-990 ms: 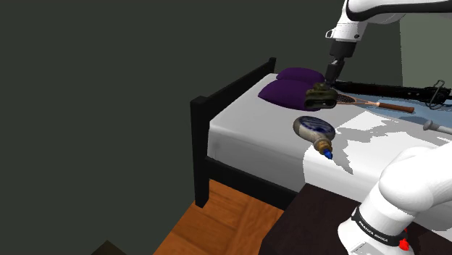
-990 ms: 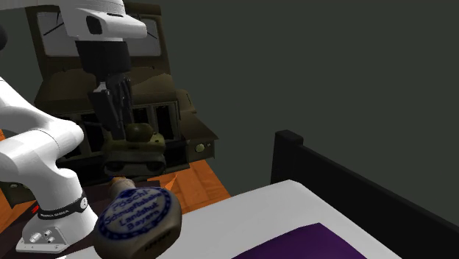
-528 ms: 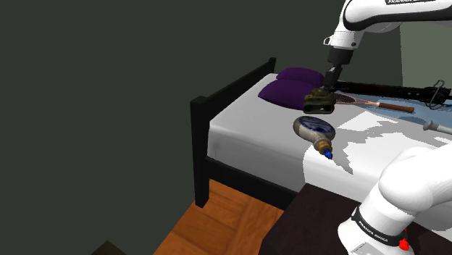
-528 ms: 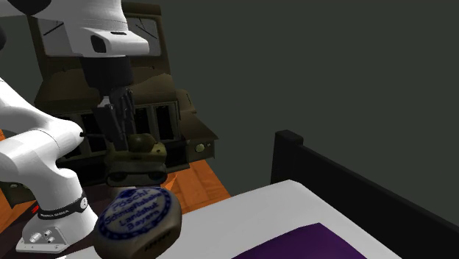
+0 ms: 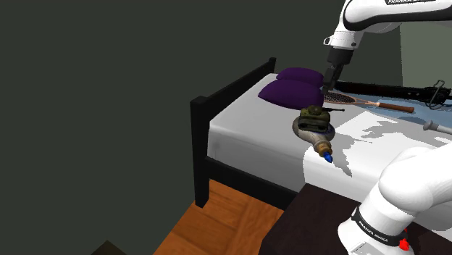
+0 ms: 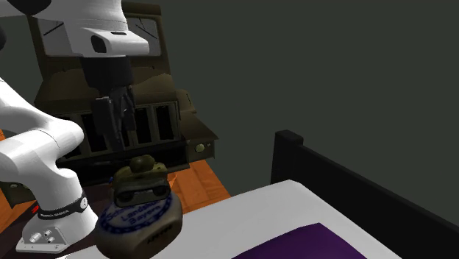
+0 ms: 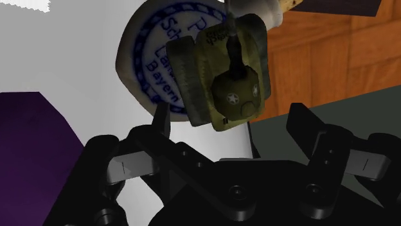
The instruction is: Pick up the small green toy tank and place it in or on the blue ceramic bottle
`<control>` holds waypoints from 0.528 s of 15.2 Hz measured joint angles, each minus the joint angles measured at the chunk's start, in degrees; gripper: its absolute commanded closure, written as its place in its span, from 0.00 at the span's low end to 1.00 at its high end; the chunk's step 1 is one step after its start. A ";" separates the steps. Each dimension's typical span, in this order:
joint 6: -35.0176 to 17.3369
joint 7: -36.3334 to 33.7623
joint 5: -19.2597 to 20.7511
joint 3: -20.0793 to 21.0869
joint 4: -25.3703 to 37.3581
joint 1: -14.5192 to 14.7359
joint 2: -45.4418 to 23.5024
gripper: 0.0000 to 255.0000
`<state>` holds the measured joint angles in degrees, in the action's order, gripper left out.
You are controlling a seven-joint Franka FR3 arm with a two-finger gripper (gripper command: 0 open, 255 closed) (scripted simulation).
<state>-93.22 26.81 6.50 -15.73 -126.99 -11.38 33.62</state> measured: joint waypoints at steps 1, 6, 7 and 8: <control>0.00 0.00 0.00 0.00 0.00 0.00 0.00 0.00; 5.30 0.09 -0.52 0.41 6.68 0.35 -1.33 0.00; 6.07 0.20 -0.54 0.39 7.56 0.35 -1.45 0.00; 6.53 0.29 -0.57 0.35 8.24 0.38 -1.67 0.00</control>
<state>-86.69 27.10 5.93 -15.38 -118.75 -11.00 31.94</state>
